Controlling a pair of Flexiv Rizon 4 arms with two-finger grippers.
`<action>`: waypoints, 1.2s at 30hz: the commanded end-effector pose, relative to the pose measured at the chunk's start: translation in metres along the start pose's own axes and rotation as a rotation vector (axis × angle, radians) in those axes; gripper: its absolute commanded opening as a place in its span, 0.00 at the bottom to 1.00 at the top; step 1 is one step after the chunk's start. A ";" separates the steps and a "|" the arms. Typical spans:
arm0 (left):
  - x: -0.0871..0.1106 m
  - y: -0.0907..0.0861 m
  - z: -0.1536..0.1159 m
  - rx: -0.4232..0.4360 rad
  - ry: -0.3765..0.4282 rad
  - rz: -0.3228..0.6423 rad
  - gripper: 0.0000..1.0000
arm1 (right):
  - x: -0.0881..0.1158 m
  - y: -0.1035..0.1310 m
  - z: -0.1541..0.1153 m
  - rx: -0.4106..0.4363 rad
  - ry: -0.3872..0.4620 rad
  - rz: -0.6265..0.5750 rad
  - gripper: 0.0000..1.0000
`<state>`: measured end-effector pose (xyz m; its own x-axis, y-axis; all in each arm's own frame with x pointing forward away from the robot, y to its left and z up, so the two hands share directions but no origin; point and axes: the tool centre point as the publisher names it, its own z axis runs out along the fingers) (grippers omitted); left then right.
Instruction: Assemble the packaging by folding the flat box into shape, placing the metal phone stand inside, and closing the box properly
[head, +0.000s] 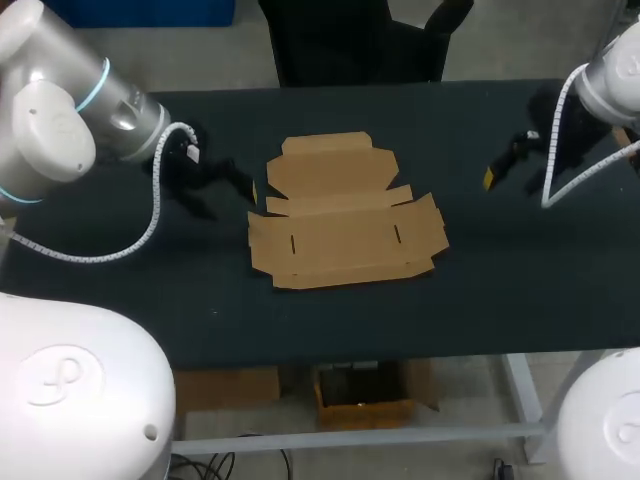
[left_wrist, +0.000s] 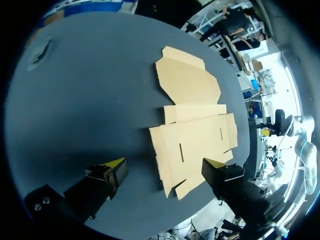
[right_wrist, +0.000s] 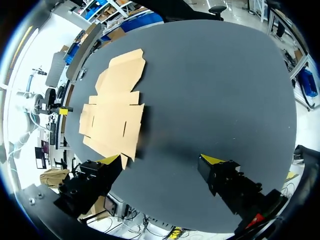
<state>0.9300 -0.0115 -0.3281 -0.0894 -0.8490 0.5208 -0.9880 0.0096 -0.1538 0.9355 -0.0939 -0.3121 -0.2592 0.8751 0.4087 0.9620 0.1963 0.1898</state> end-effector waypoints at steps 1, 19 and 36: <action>0.000 -0.003 0.017 -0.023 0.005 0.018 0.94 | -0.004 -0.011 0.004 -0.010 0.035 -0.007 1.00; -0.013 0.001 0.060 -0.074 0.037 0.002 0.39 | -0.004 -0.027 0.007 -0.004 0.065 -0.016 1.00; -0.004 0.029 0.066 -0.121 0.083 0.011 0.00 | 0.000 -0.038 0.009 0.003 0.075 -0.013 1.00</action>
<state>0.9159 -0.0440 -0.3925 -0.1041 -0.8006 0.5901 -0.9946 0.0868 -0.0576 0.9028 -0.0957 -0.3287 -0.2761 0.8388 0.4693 0.9592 0.2097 0.1895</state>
